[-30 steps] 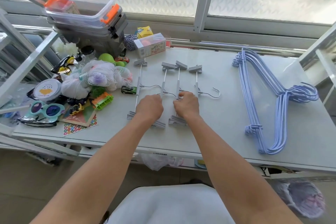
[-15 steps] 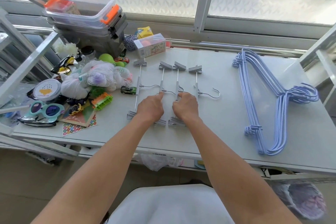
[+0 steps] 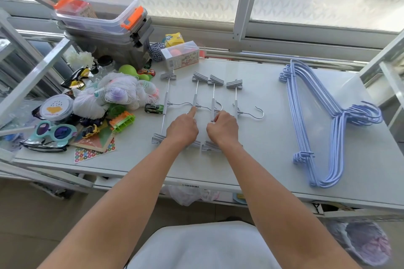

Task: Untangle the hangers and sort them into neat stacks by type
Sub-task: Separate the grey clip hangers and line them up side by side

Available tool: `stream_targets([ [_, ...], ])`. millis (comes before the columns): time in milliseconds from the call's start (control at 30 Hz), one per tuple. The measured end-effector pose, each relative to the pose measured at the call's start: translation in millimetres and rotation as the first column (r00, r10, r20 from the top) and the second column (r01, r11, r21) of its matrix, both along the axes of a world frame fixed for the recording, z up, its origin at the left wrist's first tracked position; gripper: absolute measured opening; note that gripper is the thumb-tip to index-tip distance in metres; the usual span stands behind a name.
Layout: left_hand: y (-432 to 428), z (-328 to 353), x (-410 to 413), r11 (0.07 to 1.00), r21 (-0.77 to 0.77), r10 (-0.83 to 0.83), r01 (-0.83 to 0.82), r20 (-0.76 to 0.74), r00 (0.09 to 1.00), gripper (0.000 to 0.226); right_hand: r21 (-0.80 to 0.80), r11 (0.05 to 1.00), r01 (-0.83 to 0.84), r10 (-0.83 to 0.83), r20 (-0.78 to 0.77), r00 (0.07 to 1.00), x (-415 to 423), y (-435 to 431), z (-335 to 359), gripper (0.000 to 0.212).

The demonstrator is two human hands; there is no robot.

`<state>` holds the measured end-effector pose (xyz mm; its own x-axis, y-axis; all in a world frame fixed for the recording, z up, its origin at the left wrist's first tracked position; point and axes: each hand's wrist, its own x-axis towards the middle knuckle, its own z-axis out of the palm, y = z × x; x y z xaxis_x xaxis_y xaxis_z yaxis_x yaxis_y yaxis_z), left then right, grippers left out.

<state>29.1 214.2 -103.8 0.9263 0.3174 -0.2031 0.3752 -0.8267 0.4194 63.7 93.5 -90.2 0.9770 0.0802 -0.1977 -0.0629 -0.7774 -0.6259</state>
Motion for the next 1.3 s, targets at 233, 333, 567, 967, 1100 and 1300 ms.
stream_targets([
  [233, 3, -6, -8, 0.997, -0.067, 0.041, -0.035, 0.089, 0.995, 0.039, -0.008, 1.0, -0.011, 0.011, -0.013, 1.0, -2, -1, -2, 0.005],
  [333, 3, -6, -9, 0.995, -0.085, 0.055, -0.048, 0.085, 0.995, 0.04, -0.017, 1.0, -0.007, 0.007, 0.001, 1.0, -4, -1, -5, 0.007],
  [567, 3, -5, -13, 0.985, -0.161, 0.084, -0.068, 0.093, 0.992, 0.039, -0.081, 0.976, 0.202, -0.187, 0.164, 0.969, 7, -25, 3, 0.036],
  [967, 12, 10, -19, 0.882, 0.197, 0.384, -0.429, 0.23, 0.894, 0.035, 0.008, 0.981, 0.196, -0.196, 0.0, 0.981, 25, -50, -5, 0.008],
  [1100, 35, 14, -24, 0.848, 0.215, 0.492, -0.484, 0.016, 0.87, 0.032, 0.022, 0.983, 0.183, -0.183, -0.005, 0.983, 26, -53, -6, 0.009],
  [1300, 40, 13, -29, 0.874, 0.105, 0.469, -0.475, 0.08, 0.88, 0.023, 0.038, 0.983, 0.182, -0.181, -0.024, 0.983, 25, -53, -4, 0.01],
])
